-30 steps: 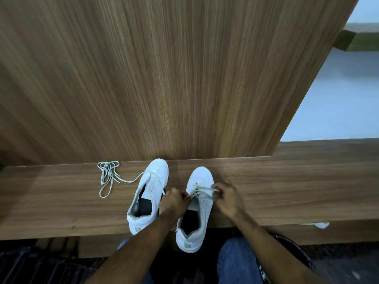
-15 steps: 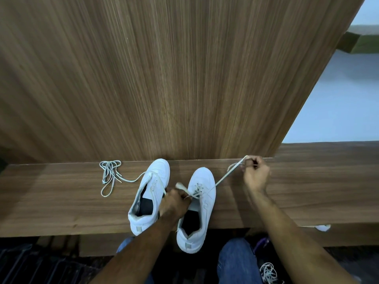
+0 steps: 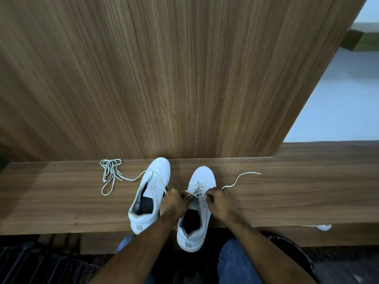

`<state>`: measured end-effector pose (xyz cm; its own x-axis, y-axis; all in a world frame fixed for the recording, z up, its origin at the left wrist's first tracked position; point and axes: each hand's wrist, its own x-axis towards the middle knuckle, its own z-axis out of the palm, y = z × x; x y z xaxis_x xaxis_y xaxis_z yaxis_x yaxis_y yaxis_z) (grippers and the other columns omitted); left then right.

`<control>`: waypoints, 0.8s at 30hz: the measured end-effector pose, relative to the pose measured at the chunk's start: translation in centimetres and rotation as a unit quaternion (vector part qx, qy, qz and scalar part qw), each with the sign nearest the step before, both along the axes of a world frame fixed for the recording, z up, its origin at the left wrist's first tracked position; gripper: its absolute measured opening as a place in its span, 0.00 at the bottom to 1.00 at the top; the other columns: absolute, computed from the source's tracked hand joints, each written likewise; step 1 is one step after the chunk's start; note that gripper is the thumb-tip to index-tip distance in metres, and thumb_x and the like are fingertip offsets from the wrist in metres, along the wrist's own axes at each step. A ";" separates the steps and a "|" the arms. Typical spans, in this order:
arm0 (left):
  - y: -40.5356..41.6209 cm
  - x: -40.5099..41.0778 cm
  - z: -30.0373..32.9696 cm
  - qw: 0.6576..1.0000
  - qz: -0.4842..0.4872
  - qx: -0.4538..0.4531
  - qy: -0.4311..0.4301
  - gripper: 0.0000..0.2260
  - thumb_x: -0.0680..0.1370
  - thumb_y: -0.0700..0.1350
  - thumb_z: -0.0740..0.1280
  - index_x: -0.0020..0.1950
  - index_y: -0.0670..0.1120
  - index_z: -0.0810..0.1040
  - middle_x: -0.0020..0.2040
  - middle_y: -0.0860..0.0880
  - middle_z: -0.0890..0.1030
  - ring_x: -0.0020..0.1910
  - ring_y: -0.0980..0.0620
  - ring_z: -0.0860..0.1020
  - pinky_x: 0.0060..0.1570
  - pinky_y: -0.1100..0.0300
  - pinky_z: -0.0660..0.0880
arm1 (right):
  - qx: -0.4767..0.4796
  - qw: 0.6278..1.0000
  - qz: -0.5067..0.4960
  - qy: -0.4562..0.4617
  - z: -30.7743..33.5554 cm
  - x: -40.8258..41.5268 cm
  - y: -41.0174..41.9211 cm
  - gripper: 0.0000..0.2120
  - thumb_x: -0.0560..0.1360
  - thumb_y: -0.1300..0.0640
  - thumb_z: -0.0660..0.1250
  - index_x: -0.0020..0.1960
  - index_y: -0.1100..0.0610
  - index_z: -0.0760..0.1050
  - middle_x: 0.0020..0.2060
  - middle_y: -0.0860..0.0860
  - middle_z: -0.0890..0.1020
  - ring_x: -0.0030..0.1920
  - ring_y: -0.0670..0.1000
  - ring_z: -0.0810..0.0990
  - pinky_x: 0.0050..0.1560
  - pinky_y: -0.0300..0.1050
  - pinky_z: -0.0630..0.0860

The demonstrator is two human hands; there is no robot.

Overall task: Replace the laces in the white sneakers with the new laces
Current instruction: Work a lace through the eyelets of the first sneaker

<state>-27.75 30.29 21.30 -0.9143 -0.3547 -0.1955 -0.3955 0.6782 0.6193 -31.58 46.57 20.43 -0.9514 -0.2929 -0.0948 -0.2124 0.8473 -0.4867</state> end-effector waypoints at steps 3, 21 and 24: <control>-0.1 0.0 -0.1 1.000 0.006 0.006 -0.003 0.10 0.74 0.53 0.68 0.40 0.47 0.83 0.42 0.48 0.84 0.44 0.45 0.81 0.42 0.59 0.73 | -0.125 0.977 -0.171 0.017 2.1 -1.7 2.0 0.09 0.74 0.61 0.62 0.47 0.53 0.80 0.45 0.56 0.84 0.46 0.58 0.82 0.45 0.47 0.76; -3.0 -0.8 -0.9 0.973 -0.215 0.022 -0.079 0.11 0.77 0.47 0.65 0.54 0.46 0.83 0.52 0.47 0.84 0.52 0.50 0.81 0.54 0.55 0.76 | 0.074 0.993 0.034 0.086 -1.3 1.8 0.4 0.10 0.75 0.54 0.60 0.46 0.52 0.81 0.46 0.49 0.83 0.49 0.55 0.81 0.54 0.48 0.74; -2.0 -1.0 -0.1 0.962 -0.238 -0.119 -0.060 0.15 0.76 0.53 0.61 0.45 0.43 0.81 0.48 0.42 0.82 0.50 0.42 0.80 0.48 0.52 0.75 | 0.094 0.991 0.043 0.080 -0.8 1.6 0.2 0.13 0.78 0.53 0.57 0.50 0.52 0.80 0.50 0.49 0.82 0.51 0.56 0.80 0.56 0.47 0.71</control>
